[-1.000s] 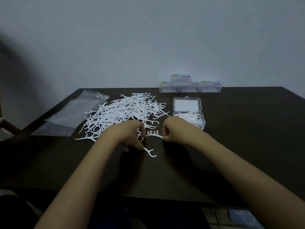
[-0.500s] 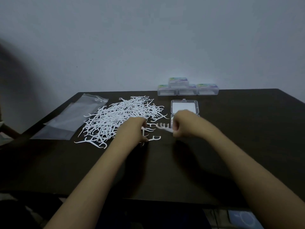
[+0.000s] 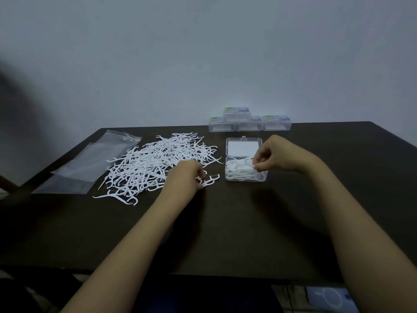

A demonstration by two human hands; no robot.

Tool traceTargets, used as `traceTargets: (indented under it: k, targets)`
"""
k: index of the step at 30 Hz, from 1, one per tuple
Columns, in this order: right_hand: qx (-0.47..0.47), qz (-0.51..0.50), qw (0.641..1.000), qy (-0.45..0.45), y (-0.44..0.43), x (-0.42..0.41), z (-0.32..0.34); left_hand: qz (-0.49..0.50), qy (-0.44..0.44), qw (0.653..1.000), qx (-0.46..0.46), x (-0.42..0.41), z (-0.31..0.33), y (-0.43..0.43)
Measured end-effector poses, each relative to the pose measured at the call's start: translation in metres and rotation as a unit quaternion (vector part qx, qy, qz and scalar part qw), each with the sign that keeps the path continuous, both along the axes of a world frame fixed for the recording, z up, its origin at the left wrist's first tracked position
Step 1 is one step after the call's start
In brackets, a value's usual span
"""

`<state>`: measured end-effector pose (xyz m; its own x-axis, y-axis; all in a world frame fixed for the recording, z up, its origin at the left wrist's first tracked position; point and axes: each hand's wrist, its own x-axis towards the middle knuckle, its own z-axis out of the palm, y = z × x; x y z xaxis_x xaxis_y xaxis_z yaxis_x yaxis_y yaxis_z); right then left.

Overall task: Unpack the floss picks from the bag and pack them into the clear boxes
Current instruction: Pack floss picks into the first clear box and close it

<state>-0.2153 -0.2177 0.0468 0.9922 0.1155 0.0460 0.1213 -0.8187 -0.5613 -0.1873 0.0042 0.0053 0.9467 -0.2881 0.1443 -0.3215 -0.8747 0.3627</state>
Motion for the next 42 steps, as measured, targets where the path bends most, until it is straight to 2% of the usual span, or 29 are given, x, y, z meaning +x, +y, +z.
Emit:
traceTargets:
  k: [4,10,18,29,36,42]
  targets:
    - [-0.034,-0.003,0.999,-0.021,0.0,0.005,-0.004,0.015,0.005,1.0,0.013,-0.001,0.0,0.002]
    - [-0.031,-0.009,0.998,-0.058,0.001,0.005,-0.003,0.0,0.012,1.0,0.023,-0.001,0.004,-0.006]
    - [-0.082,0.007,0.996,-0.025,0.008,0.008,-0.008,-0.015,0.065,0.997,0.048,0.005,0.013,-0.011]
    - [-0.08,0.02,0.996,-0.014,0.006,0.007,-0.005,-0.01,0.007,0.987,0.16,0.003,0.011,-0.024]
    - [-0.064,0.028,0.997,-0.018,0.008,0.008,-0.006,-0.006,0.007,0.991,0.134,0.004,0.01,-0.023]
    - [-0.072,0.049,0.996,0.022,0.011,0.006,-0.008,-0.022,0.008,0.999,0.023,0.013,0.02,-0.013]
